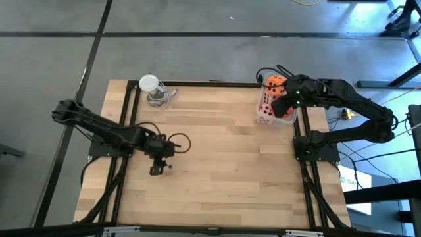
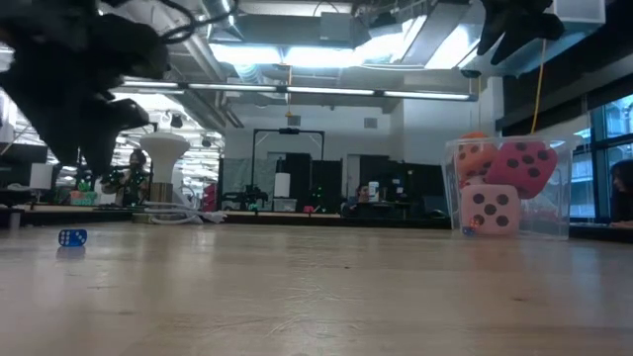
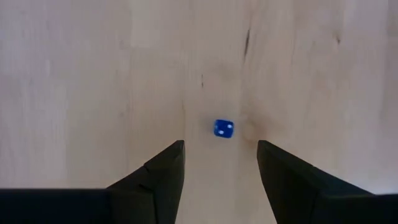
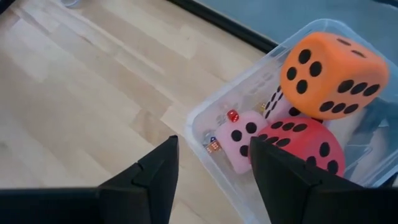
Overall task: Pick & Place Dice
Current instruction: Put the small blue die into the container
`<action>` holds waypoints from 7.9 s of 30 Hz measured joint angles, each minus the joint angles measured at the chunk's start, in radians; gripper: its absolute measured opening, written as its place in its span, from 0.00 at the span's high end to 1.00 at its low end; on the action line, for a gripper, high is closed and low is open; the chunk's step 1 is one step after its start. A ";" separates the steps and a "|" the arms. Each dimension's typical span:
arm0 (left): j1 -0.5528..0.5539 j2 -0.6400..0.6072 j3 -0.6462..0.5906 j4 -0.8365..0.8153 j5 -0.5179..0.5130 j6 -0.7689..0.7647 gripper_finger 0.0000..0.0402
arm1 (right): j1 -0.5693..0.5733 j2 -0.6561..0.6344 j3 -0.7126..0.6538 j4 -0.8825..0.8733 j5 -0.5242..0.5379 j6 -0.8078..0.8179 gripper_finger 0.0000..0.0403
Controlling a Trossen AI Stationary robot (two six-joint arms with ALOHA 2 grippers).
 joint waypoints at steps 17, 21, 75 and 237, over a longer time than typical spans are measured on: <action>-0.139 0.032 -0.127 0.205 -0.174 0.172 0.52 | 0.001 0.000 0.000 0.004 0.020 0.024 0.52; -0.139 0.079 -0.127 0.277 -0.138 0.217 0.52 | 0.001 0.000 0.000 0.005 0.020 0.035 0.52; -0.136 0.210 -0.122 0.299 -0.123 -0.019 0.97 | 0.002 0.049 -0.001 0.034 0.011 0.049 0.52; 0.659 -0.279 0.287 0.663 0.518 -0.244 0.82 | 0.194 0.056 0.000 0.125 0.268 0.187 0.89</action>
